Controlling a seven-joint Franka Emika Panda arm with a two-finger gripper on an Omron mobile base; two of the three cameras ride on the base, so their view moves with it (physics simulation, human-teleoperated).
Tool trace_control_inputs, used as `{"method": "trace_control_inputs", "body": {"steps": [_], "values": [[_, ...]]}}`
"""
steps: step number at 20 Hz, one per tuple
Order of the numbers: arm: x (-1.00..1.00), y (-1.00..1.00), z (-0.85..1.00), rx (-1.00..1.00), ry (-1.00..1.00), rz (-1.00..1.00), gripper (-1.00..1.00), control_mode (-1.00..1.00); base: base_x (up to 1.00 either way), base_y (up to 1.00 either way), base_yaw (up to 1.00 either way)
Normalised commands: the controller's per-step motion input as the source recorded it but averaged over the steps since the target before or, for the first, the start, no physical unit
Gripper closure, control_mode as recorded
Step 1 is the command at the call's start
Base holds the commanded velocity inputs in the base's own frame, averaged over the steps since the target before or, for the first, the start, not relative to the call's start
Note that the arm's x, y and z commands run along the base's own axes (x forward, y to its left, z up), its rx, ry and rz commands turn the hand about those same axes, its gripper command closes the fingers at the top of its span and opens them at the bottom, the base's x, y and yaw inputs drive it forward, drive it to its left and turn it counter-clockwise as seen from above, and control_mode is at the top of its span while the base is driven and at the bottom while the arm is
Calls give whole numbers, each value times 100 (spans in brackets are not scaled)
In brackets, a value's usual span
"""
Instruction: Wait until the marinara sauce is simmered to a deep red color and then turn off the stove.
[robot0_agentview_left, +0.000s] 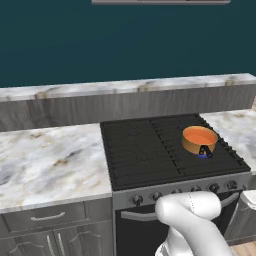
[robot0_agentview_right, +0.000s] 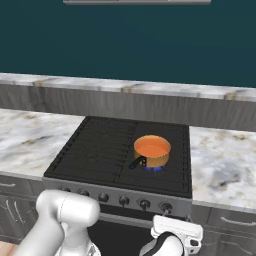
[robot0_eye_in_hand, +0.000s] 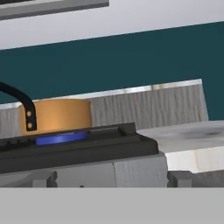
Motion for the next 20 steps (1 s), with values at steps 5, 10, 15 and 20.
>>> {"method": "trace_control_inputs", "body": {"steps": [5,10,15,20], "values": [[0,20,0,0,0,-12,-100,-100,0,0,0],[0,29,0,-1,0,-4,-100,-100,0,0,0],[0,7,-4,-2,0,0,-100,-100,0,0,0],[0,0,-7,-5,1,3,-100,-100,0,0,0]]}}
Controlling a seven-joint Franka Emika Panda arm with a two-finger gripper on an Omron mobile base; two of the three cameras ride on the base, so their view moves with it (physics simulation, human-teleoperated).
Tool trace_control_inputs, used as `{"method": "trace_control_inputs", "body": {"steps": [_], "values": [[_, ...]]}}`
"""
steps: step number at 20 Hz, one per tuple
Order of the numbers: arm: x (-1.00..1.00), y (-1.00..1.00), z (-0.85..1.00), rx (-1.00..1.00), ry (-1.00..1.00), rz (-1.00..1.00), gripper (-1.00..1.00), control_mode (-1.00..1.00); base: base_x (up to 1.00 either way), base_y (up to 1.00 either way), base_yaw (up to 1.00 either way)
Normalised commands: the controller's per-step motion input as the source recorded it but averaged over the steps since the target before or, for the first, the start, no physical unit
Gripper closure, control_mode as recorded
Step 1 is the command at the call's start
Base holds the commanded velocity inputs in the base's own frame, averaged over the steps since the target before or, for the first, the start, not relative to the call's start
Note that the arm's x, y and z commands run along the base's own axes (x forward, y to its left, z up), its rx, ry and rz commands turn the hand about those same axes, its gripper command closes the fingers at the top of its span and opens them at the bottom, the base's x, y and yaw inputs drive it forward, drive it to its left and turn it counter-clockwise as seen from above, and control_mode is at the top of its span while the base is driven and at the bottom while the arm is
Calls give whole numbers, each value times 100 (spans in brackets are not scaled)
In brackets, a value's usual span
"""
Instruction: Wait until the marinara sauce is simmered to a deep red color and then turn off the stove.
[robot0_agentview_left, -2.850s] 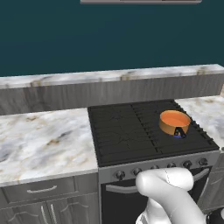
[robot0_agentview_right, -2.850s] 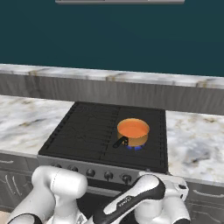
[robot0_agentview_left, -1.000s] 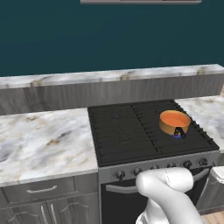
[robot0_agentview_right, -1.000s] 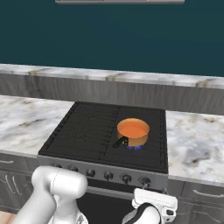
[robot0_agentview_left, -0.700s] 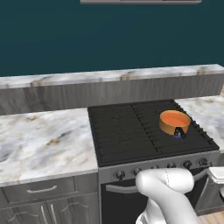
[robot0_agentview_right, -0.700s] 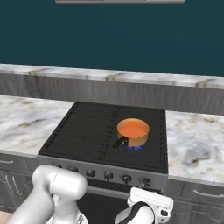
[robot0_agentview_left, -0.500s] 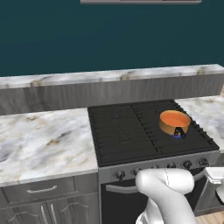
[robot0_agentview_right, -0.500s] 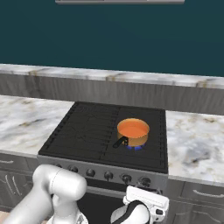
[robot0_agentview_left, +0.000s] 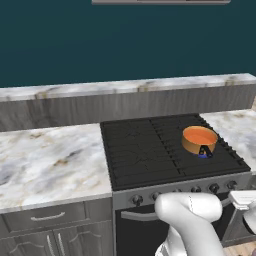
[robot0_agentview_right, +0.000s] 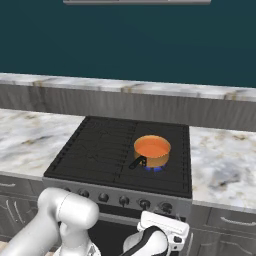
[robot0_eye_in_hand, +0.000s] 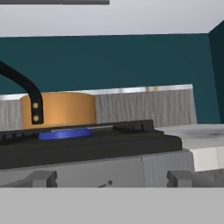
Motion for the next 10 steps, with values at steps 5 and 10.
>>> {"method": "trace_control_inputs", "body": {"steps": [5,10], "values": [[0,0,-8,-7,4,7,-100,-100,0,0,0],[0,0,-15,-8,0,5,-100,-100,0,0,0]]}}
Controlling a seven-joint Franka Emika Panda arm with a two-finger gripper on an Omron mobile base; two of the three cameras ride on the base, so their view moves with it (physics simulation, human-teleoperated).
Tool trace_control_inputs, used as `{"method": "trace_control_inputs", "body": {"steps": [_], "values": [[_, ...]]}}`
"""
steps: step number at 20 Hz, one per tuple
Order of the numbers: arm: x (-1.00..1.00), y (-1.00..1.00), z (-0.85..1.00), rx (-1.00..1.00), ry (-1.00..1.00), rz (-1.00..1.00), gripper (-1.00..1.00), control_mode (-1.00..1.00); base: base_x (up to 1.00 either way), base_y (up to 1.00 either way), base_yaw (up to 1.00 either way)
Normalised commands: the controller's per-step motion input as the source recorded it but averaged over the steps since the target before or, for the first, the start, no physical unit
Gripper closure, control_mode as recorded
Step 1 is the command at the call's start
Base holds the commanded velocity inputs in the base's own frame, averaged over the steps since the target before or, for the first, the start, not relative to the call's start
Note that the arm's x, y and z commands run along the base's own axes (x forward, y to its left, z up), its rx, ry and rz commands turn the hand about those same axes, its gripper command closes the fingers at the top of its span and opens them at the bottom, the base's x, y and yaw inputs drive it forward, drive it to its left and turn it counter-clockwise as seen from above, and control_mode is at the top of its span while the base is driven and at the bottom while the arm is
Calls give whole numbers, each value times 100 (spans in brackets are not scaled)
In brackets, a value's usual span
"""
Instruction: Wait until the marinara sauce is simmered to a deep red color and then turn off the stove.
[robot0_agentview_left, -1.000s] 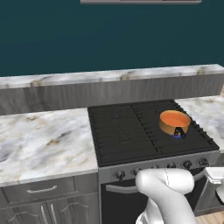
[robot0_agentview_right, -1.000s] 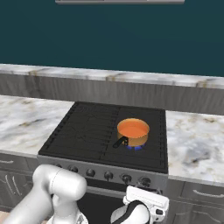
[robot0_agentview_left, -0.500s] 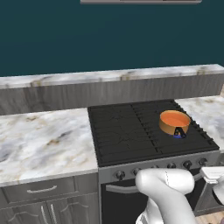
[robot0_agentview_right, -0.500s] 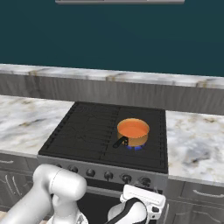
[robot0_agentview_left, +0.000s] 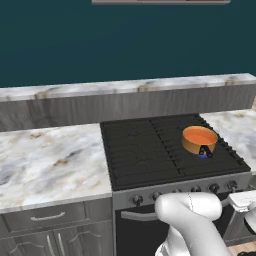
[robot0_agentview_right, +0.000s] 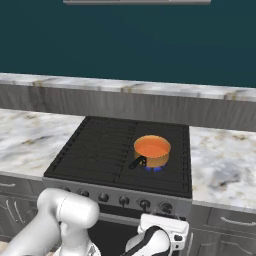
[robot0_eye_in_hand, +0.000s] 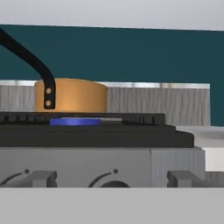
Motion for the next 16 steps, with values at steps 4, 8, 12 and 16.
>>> {"method": "trace_control_inputs", "body": {"steps": [4,8,12,16], "values": [[0,0,-10,-5,1,0,-100,-100,0,0,0],[0,0,-4,-3,2,0,-100,-100,0,0,0],[0,0,-13,-10,0,0,-100,-100,0,0,0],[0,0,-22,-20,0,0,-100,-100,0,0,0]]}}
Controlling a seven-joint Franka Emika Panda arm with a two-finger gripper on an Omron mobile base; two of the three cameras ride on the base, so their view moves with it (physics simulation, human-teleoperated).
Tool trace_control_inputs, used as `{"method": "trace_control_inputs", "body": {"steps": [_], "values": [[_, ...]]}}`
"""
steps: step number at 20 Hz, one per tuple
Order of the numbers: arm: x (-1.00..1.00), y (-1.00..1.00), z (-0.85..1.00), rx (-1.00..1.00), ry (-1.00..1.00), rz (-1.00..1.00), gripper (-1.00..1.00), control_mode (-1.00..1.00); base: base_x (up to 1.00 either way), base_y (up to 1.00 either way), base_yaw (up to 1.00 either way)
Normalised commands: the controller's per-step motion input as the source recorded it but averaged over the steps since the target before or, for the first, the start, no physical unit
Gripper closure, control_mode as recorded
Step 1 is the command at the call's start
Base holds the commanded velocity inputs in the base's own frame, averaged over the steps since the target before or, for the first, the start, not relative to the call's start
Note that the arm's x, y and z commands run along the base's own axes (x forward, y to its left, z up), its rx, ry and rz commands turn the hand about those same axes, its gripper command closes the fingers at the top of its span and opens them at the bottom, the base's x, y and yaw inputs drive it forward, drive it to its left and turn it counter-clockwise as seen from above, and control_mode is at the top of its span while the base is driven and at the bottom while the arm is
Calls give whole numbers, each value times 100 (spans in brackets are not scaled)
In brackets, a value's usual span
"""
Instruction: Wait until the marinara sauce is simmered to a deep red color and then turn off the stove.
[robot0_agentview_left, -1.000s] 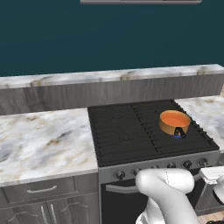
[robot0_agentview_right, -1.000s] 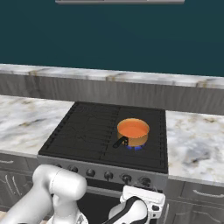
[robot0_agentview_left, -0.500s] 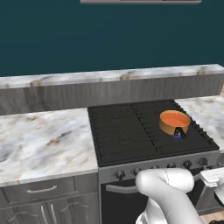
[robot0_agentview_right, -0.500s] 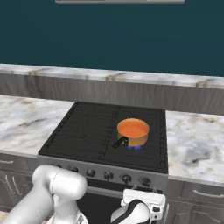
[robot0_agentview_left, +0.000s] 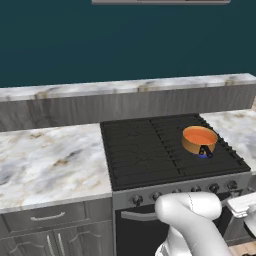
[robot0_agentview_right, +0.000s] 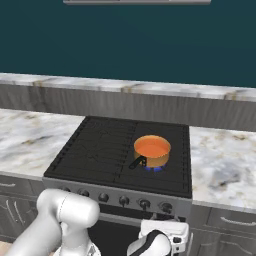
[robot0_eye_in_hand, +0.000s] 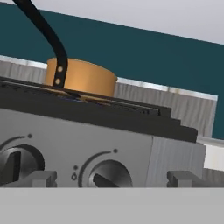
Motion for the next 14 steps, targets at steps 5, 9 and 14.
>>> {"method": "trace_control_inputs", "body": {"steps": [5,9,14], "values": [[0,1,-20,-22,0,0,-100,-100,0,0,0],[0,0,-6,-19,0,0,-100,-100,0,0,0],[0,0,0,-16,0,0,-100,-100,0,0,0]]}}
